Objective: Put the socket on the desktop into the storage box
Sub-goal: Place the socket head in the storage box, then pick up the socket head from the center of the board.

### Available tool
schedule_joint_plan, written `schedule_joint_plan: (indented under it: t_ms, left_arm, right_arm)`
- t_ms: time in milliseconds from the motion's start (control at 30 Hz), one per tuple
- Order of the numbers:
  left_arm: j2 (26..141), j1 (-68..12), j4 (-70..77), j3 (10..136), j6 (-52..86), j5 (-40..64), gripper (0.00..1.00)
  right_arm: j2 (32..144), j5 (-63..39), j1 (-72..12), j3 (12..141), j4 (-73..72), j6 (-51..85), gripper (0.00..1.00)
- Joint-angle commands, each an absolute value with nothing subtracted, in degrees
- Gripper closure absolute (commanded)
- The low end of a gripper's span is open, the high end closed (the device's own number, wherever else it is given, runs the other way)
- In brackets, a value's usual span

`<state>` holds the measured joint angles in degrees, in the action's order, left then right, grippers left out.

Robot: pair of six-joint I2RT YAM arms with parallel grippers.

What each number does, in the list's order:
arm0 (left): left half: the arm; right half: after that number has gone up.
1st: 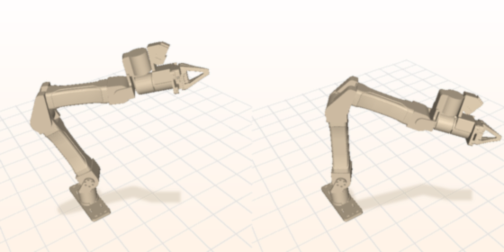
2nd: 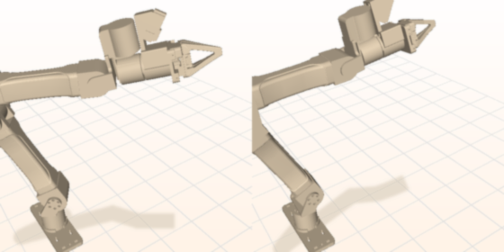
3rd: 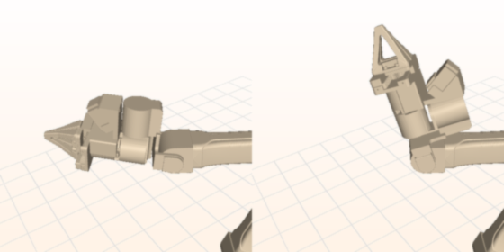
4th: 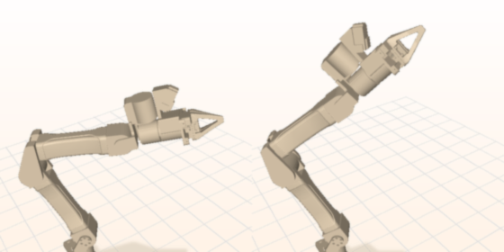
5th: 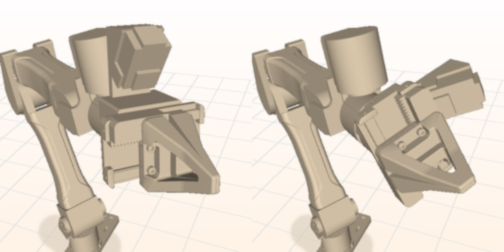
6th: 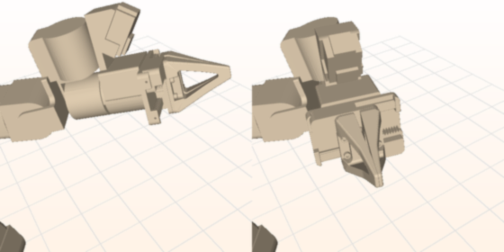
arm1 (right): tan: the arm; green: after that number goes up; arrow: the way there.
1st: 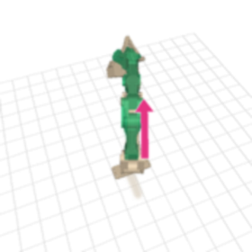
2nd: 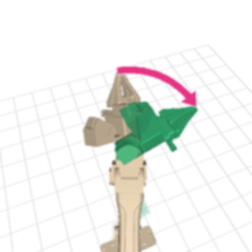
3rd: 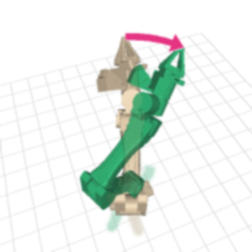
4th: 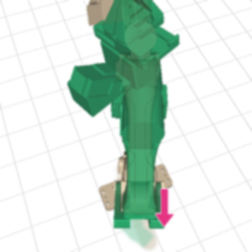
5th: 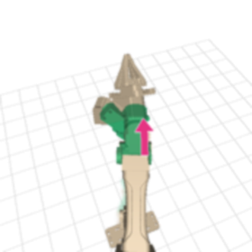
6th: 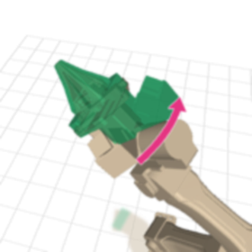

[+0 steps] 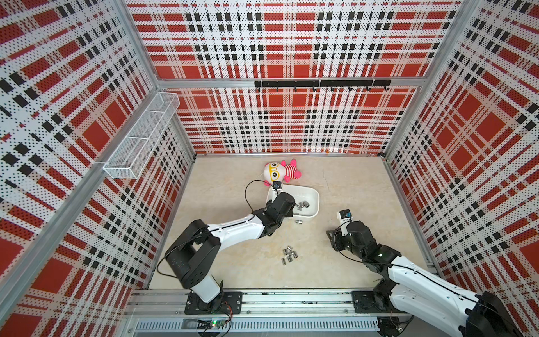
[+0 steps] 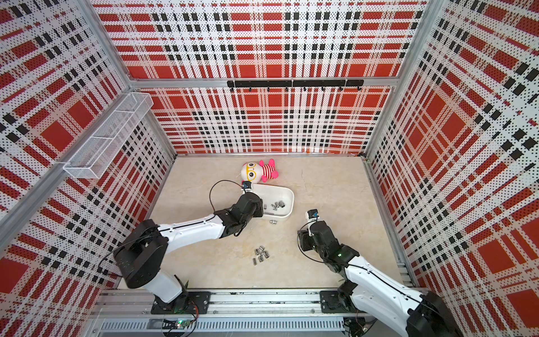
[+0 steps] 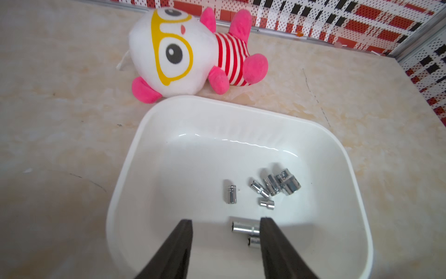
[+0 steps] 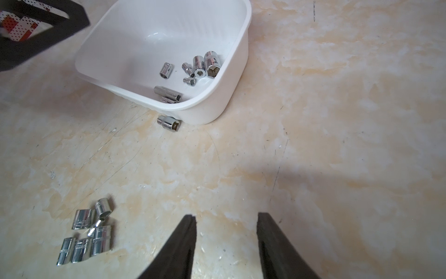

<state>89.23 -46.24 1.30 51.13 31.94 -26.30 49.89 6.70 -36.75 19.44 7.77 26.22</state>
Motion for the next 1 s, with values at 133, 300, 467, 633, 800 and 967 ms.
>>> schedule_joint_plan:
  t_ms: [133,300,467,633,800,967]
  left_arm:
    - [71.2,-51.3,9.4,34.0,33.0,-30.3,0.45]
    - [64.4,-50.8,10.5,27.1,35.1,-25.6,0.36]
    - [61.4,-50.0,9.2,25.5,36.5,-26.1,0.05]
    - [59.3,-48.8,12.0,23.8,35.1,-22.3,0.01]
    - [58.1,-48.9,13.8,22.9,32.7,-22.7,0.0]
    - [58.6,-48.9,13.7,23.3,32.3,-23.9,0.0]
  right_arm:
    - [49.1,7.7,-38.1,19.9,6.6,26.4,0.51]
    - [48.8,6.3,-41.1,21.7,5.9,31.2,0.5]
    - [53.8,12.9,-50.1,23.2,0.3,37.3,0.48]
    - [66.7,15.7,-52.9,29.2,-1.5,37.7,0.48]
    - [77.2,15.1,-53.3,33.9,-5.1,37.5,0.49]
    - [85.2,17.7,-53.3,38.4,-6.0,36.7,0.49]
